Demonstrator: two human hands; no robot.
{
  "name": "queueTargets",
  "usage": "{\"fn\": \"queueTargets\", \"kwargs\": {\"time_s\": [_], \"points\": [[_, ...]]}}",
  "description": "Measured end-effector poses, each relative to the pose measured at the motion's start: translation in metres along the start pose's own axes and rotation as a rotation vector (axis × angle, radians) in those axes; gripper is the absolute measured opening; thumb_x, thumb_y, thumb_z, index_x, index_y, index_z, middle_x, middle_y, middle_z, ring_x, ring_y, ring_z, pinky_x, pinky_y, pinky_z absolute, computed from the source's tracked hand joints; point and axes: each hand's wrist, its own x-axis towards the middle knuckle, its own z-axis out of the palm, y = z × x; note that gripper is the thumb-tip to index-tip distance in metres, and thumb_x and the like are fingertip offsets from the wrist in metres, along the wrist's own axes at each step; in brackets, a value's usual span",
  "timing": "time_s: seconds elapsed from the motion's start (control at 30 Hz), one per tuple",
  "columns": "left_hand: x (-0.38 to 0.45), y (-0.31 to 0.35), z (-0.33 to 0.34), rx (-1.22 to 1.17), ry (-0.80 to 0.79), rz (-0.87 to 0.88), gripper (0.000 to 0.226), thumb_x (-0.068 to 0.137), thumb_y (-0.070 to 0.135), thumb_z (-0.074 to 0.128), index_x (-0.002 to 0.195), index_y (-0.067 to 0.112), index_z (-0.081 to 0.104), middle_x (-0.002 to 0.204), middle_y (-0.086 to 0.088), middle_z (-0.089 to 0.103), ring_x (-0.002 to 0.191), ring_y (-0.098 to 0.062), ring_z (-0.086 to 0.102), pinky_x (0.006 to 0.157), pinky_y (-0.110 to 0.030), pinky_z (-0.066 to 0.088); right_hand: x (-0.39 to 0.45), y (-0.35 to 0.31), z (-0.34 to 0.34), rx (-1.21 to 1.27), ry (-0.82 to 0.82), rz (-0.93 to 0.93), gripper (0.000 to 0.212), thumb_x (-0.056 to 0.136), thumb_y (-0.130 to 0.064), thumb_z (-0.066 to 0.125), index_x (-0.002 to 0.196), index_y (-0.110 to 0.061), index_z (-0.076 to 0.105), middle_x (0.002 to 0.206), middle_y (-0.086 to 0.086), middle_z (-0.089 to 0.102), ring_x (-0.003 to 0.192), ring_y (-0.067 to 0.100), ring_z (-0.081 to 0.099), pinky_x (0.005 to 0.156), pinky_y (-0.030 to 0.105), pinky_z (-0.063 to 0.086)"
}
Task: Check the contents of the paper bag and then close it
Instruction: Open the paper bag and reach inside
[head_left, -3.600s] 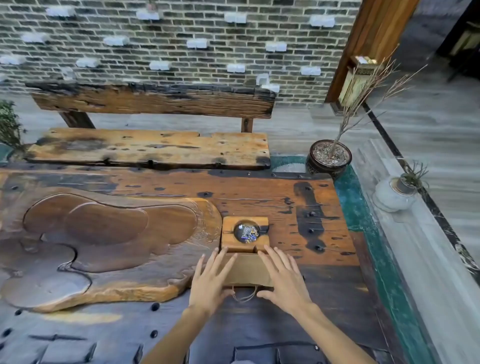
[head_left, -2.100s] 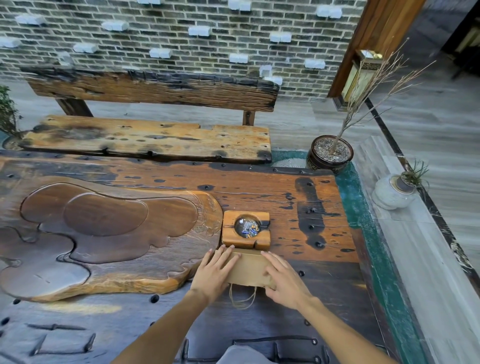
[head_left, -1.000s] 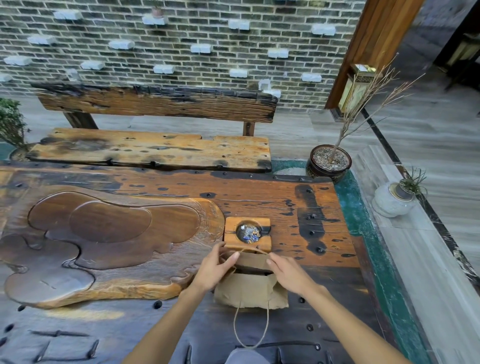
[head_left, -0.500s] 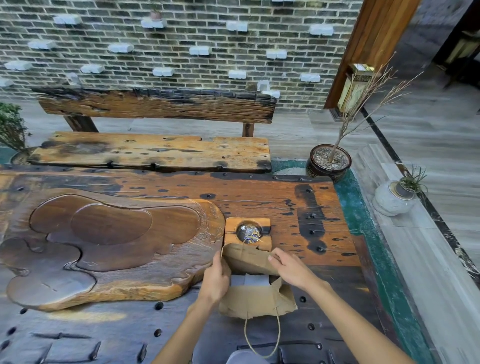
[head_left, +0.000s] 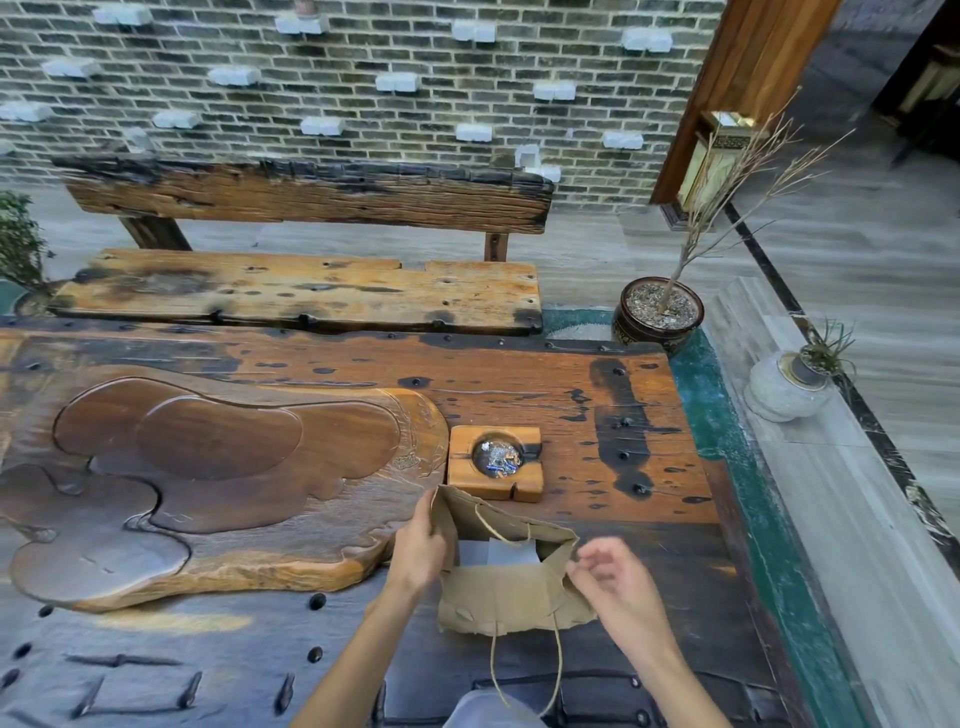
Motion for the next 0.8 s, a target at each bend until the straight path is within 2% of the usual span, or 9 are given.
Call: {"fn": "queueTargets", "kwargs": {"time_s": [0.07,0.17,0.27,0.33,0.43,0.53,0.63,0.73,0.8], "points": [[0.0,0.002,0.0,-0.002,-0.009,0.003,0.063,0.092,0.001,0.035,0.151,0.021,0.027,0.135,-0.018,0.058,0.122,-0.035,0.054,0.09,-0.033,0.042,-0.013,-0.009,0.007,-0.057,-0.221,-0.004,0.009,0.091,-0.016,0.066,0.092,-0.024,0.07,0.095,-0.007,0.073,0.093,0.005,0.068,0.08,0.017,0.049],[0.0,0.004,0.0,0.003,-0.021,0.015,0.062,0.092,0.001,0.036,0.15,0.021,0.029,0.137,-0.016,0.057,0.126,-0.034,0.051,0.097,-0.034,0.042,-0.003,-0.018,0.028,-0.281,-0.454,-0.054,0.023,0.098,-0.025,0.055,0.116,-0.029,0.067,0.122,-0.016,0.066,0.112,-0.005,0.06,0.097,0.013,0.044],[0.001,0.005,0.002,-0.006,-0.035,0.021,0.062,0.092,0.0,0.037,0.15,0.018,0.029,0.139,-0.016,0.055,0.129,-0.033,0.05,0.096,-0.031,0.04,0.03,-0.02,0.049,-0.571,-0.47,-0.088,0.044,0.101,-0.019,0.042,0.145,-0.02,0.044,0.151,0.001,0.044,0.14,0.014,0.039,0.113,0.026,0.029],[0.0,0.005,0.002,0.0,-0.038,0.013,0.065,0.09,-0.003,0.036,0.151,0.018,0.028,0.14,-0.016,0.055,0.131,-0.033,0.048,0.098,-0.031,0.039,0.051,-0.021,0.061,-0.697,-0.478,-0.027,0.051,0.099,-0.008,0.037,0.15,-0.011,0.034,0.154,0.013,0.035,0.143,0.026,0.035,0.115,0.032,0.029],[0.001,0.003,0.003,-0.011,-0.032,0.002,0.071,0.085,-0.008,0.033,0.151,0.018,0.028,0.142,-0.017,0.053,0.132,-0.034,0.047,0.105,-0.037,0.041,0.073,-0.02,0.074,-0.868,-0.444,0.002,0.04,0.096,0.003,0.037,0.135,-0.002,0.048,0.14,0.021,0.051,0.13,0.035,0.051,0.106,0.039,0.044],[0.002,0.003,0.003,-0.026,-0.024,0.005,0.074,0.083,-0.01,0.031,0.15,0.02,0.028,0.136,-0.02,0.056,0.12,-0.038,0.056,0.094,-0.045,0.049,0.088,-0.02,0.076,-1.007,-0.43,0.014,0.038,0.096,0.003,0.037,0.13,-0.003,0.053,0.132,0.021,0.058,0.121,0.035,0.059,0.096,0.041,0.049],[0.004,0.001,0.003,-0.038,-0.028,0.007,0.074,0.083,-0.01,0.029,0.15,0.021,0.028,0.137,-0.018,0.056,0.122,-0.035,0.054,0.091,-0.039,0.049,0.101,-0.018,0.069,-1.131,-0.453,0.042,0.045,0.095,-0.003,0.048,0.139,-0.013,0.048,0.137,0.013,0.055,0.123,0.031,0.056,0.099,0.04,0.046],[0.007,0.0,0.004,-0.049,-0.034,0.007,0.075,0.08,-0.01,0.03,0.149,0.021,0.031,0.139,-0.016,0.056,0.124,-0.033,0.052,0.091,-0.036,0.047,0.112,-0.012,0.057,-1.243,-0.579,0.08,0.063,0.081,-0.019,0.076,0.138,-0.018,0.048,0.136,0.006,0.058,0.124,0.027,0.057,0.096,0.035,0.047],[0.009,0.001,0.005,-0.049,-0.038,0.009,0.075,0.079,-0.011,0.03,0.148,0.02,0.032,0.141,-0.014,0.055,0.125,-0.032,0.053,0.088,-0.032,0.046,0.118,-0.007,0.049,-1.297,-0.618,0.074,0.075,0.078,-0.023,0.078,0.144,-0.022,0.042,0.144,0.003,0.054,0.129,0.025,0.054,0.102,0.036,0.047]]}}
